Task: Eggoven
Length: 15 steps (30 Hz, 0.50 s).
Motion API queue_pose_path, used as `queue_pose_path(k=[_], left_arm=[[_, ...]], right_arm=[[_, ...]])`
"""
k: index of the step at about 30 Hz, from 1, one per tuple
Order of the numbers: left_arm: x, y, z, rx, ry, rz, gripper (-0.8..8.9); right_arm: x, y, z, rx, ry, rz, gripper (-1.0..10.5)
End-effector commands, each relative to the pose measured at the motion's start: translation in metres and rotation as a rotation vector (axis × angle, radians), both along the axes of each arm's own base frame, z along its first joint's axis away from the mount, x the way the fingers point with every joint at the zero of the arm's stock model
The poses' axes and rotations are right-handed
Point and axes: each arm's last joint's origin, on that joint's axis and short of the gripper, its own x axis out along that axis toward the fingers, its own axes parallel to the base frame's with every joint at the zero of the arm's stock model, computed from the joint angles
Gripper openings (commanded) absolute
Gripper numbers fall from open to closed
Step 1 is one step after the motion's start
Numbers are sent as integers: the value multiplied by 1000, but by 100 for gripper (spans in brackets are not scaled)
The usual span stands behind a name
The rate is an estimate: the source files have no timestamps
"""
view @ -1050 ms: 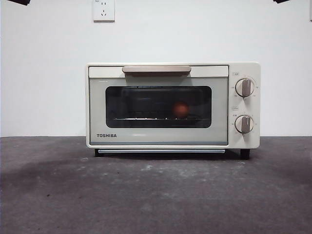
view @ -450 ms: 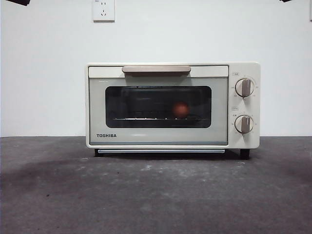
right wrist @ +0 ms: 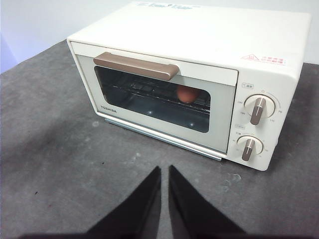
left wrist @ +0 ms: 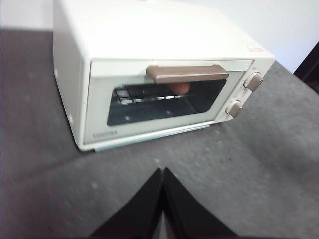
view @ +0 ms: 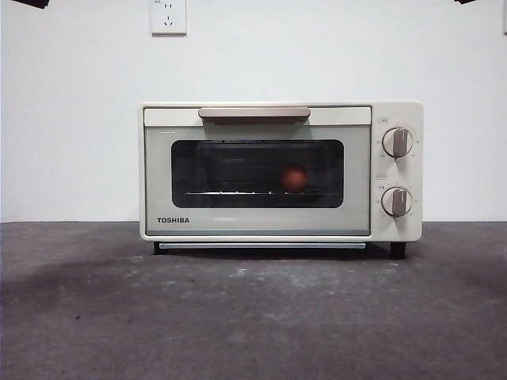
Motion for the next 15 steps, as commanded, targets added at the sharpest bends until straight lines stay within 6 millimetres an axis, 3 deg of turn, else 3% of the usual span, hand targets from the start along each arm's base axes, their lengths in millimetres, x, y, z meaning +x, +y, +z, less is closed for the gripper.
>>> queue_pose_path(k=[1, 7, 11, 15], left_arm=[[-1, 7, 10, 86, -167, 35, 7], [-8, 31, -5, 128, -426, 203, 7], [-19, 42, -33, 161, -535, 299, 8], [-27, 49, -64, 183, -531, 374, 7]], right_arm=[[0, 1, 3, 2, -16, 7, 4], [0, 1, 3, 2, -17, 7, 4], [0, 1, 3, 2, -17, 7, 4], [0, 1, 3, 2, -16, 7, 4]])
